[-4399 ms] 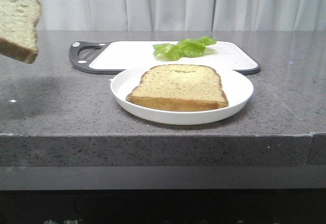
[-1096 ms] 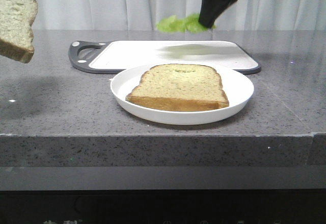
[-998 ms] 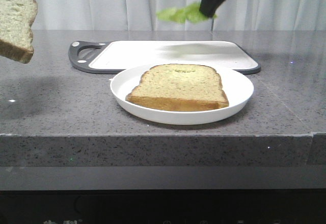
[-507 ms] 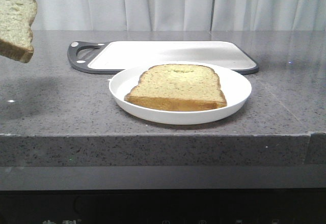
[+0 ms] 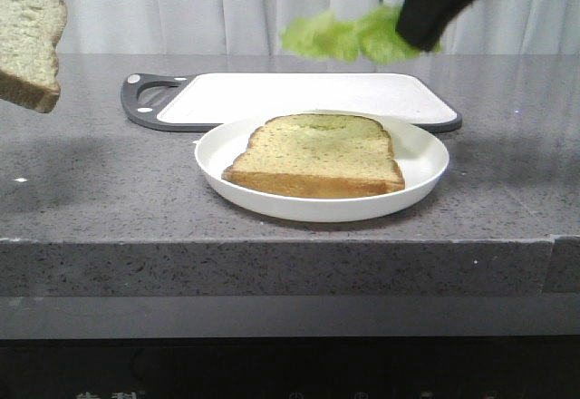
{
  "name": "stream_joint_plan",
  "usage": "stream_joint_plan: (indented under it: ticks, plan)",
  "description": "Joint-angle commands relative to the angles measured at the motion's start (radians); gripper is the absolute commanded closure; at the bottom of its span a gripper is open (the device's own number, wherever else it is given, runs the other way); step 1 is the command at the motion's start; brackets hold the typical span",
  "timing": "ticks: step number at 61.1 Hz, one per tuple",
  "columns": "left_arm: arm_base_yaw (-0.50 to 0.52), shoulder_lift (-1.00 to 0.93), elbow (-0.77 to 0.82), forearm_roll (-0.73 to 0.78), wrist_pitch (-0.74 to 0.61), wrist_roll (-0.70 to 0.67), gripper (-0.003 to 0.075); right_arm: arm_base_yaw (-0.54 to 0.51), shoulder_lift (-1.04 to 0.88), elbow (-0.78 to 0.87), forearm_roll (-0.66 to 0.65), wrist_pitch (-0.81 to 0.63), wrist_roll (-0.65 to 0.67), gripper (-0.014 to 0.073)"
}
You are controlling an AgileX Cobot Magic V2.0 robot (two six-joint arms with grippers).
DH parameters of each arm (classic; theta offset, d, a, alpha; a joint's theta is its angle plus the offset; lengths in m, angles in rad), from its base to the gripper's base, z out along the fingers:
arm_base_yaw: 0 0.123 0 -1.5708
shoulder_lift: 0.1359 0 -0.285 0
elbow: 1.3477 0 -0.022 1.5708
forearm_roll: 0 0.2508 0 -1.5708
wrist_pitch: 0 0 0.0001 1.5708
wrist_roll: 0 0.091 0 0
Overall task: Left arm grabs bread, right arm adds lettuce
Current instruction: 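Carry the lettuce with the right gripper onto the bread on the plate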
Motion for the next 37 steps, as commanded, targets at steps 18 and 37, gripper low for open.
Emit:
stream_joint_plan:
  ticks: [18,37]
  plan:
    - [0.003,-0.013,-0.027,-0.027,-0.069,0.002,0.0739,0.07,-0.048,0.073,0.048,-0.181,-0.019,0.0653]
    - [0.003,-0.013,-0.027,-0.027,-0.067,0.002,0.0739,0.086,0.005,0.073,0.048,-0.138,-0.019,0.0653]
